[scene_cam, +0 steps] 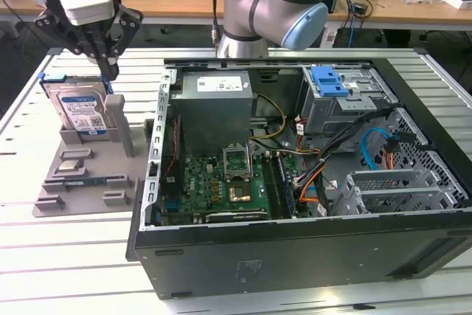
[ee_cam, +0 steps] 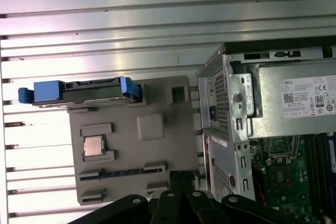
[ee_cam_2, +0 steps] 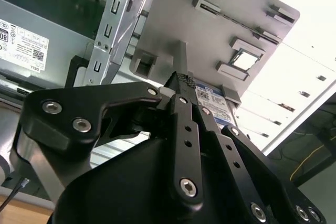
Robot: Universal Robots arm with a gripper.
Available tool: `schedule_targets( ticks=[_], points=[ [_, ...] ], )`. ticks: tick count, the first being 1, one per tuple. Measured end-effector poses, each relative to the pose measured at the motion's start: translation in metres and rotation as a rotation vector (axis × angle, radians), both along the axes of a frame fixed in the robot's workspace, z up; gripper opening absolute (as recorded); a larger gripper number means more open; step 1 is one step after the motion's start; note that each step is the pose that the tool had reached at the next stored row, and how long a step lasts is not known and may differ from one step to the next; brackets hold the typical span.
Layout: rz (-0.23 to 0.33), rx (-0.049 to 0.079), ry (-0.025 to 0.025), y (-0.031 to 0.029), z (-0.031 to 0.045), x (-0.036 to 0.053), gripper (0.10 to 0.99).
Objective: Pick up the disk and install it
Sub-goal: 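Reach for the disk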
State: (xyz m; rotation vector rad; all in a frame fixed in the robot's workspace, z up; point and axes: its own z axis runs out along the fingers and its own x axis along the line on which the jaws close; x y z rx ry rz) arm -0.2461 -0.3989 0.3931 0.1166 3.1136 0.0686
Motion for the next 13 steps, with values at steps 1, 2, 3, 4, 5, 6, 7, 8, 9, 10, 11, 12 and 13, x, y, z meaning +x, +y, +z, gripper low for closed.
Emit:
schedule_targets(
  ticks=[1,2,3,4,5,6,7,8,9,10,11,12,13],
  points=[
    [0.000,0.000,0.0000,0.0000,0.0000,-0.0012,0.106],
    [0.000,0.000,0.0001,0.0000,0.0000,-0.0024,0.106],
    [0.000,0.000,0.0001,0.0000,0.0000,-0.0048,0.106],
    [0.000,0.000,0.0000,0.0000,0.0000,-0.0061,0.106],
    [0.000,0.000,0.0000,0.0000,0.0000,-0.0075,0.106],
    [0.000,0.000,0.0000,0.0000,0.0000,-0.0088,0.106],
    [0.000,0.000,0.0000,0.0000,0.0000,-0.0100,0.106],
    [0.000,0.000,0.0001,0.0000,0.0000,-0.0129,0.106],
    [0.000,0.000,0.0000,0.0000,0.0000,-0.0153,0.106],
    [0.000,0.000,0.0000,0.0000,0.0000,-0.0178,0.106],
    [0.000,0.000,0.0000,0.0000,0.0000,-0.0197,0.106],
    [0.000,0.000,0.0000,0.0000,0.0000,-0.0209,0.106],
    [0.000,0.000,0.0000,0.0000,-0.0001,-0.0225,0.106]
  ],
)
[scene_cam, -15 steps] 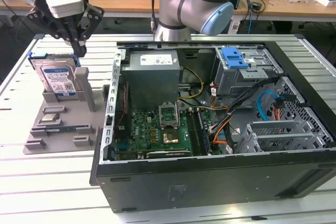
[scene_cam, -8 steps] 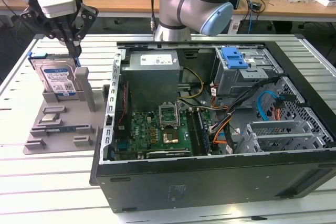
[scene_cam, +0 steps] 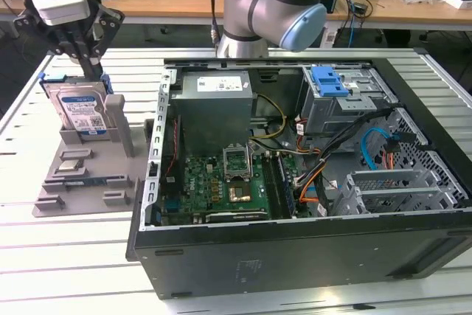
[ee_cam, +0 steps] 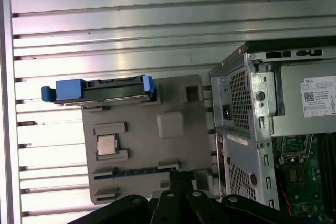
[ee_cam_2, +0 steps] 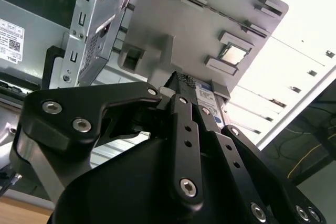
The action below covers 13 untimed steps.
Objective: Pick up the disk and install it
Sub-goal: 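Reach for the disk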
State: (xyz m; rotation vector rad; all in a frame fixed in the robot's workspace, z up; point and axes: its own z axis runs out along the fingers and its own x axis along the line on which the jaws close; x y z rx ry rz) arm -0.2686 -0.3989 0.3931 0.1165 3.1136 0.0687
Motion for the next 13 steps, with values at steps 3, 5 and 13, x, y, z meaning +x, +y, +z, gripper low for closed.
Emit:
schedule_targets(
  ticks=[3,5,13],
  points=[
    [0.000,0.000,0.0000,0.0000,0.0000,-0.0051,0.106],
    [0.000,0.000,0.0000,0.0000,-0.0001,-0.0093,0.106],
    [0.000,0.000,0.0000,0.0000,-0.0003,-0.0231,0.106]
  ],
)
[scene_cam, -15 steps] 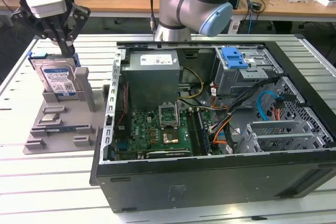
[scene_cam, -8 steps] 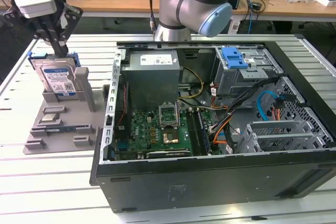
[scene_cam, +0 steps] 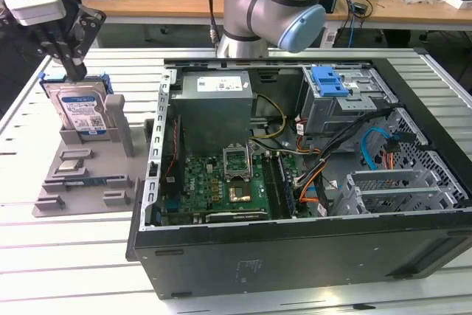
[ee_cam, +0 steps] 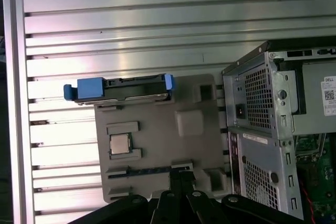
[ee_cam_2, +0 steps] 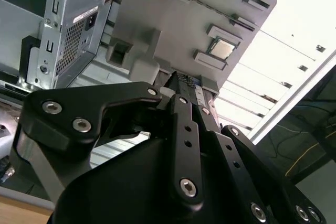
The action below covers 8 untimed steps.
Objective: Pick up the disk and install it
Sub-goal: 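Reach for the disk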
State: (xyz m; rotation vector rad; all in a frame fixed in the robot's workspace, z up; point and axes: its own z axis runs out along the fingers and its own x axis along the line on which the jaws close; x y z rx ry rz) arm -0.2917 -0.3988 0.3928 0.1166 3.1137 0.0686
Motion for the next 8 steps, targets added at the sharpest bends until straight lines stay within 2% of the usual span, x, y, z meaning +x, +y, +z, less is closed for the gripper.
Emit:
schedule_targets(
  ticks=[8],
  points=[
    [0.000,0.000,0.0000,0.0032,-0.0024,-0.0171,0.106]
  ],
)
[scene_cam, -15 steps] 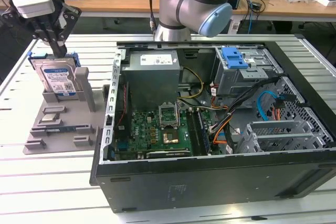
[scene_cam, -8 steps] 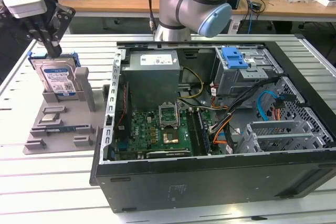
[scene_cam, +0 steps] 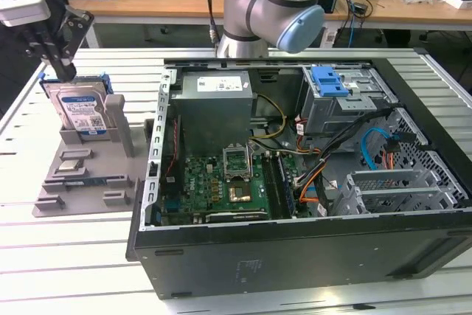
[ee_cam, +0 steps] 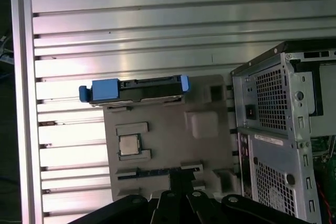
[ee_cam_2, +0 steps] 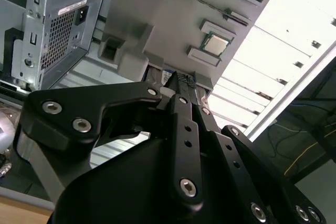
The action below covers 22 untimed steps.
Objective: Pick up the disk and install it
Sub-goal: 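Reach for the disk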
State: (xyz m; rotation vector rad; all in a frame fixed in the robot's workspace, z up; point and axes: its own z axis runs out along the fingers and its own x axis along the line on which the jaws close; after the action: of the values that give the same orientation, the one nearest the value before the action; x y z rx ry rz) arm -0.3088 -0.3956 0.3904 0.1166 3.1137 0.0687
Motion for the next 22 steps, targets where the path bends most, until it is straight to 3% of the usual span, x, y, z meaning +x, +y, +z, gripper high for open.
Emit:
schedule_targets(
  ticks=[9,13,22],
  points=[
    [0.000,0.000,0.0000,0.0072,-0.0031,-0.0202,0.106],
    [0.000,0.000,0.0001,0.0088,-0.0039,-0.0250,0.106],
    [0.000,-0.002,0.0002,0.0152,-0.0137,-0.0349,0.106]
  ],
)
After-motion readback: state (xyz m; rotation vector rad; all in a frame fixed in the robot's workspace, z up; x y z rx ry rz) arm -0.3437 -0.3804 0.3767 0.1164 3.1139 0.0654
